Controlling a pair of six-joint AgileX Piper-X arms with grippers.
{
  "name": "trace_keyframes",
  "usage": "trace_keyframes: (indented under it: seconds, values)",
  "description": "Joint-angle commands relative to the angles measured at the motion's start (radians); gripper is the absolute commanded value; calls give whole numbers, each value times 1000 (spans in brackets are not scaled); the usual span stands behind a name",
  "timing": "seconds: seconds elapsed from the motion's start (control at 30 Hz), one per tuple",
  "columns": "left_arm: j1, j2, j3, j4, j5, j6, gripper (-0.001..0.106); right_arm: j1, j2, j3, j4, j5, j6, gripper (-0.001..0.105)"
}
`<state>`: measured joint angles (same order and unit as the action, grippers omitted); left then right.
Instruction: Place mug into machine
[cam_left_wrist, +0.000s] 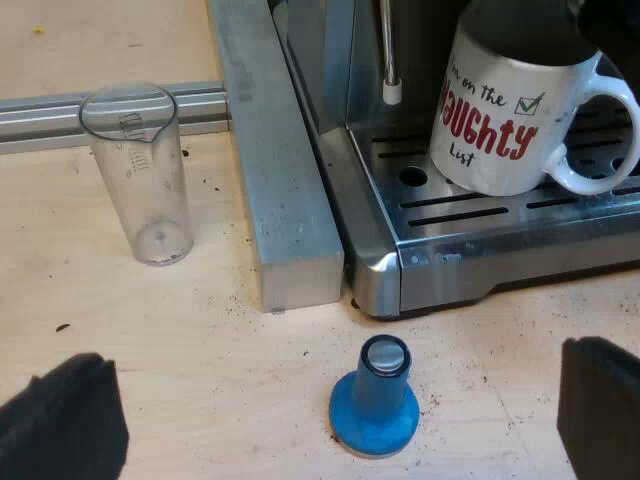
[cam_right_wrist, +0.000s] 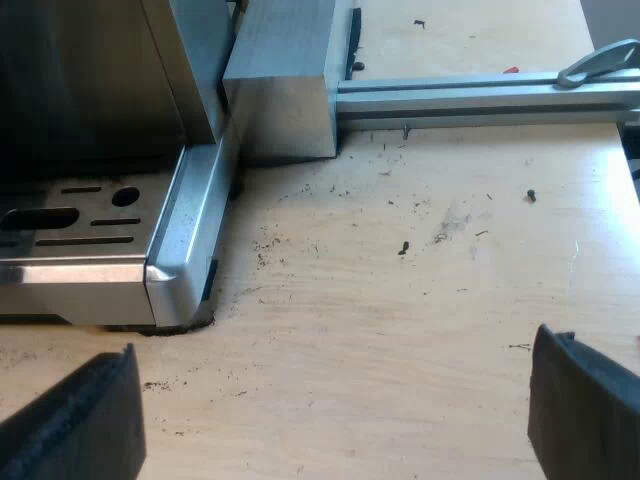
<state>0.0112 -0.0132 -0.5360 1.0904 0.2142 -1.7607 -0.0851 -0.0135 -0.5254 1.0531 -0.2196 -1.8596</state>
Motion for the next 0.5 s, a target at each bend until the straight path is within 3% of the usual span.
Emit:
trace_keyframes:
  seconds: [0.03,0.13,0.5]
  values:
    - [0,-139,2,-27,-6,-9,89,-2,-39,-7,-10,-1,2,79]
    - [0,-137,34,-98,-6,1,89,-2,-39,-7,-10,-1,2,79]
    - [0,-137,38,-106,-3,1,89,-2,-39,-7,-10,-1,2,79]
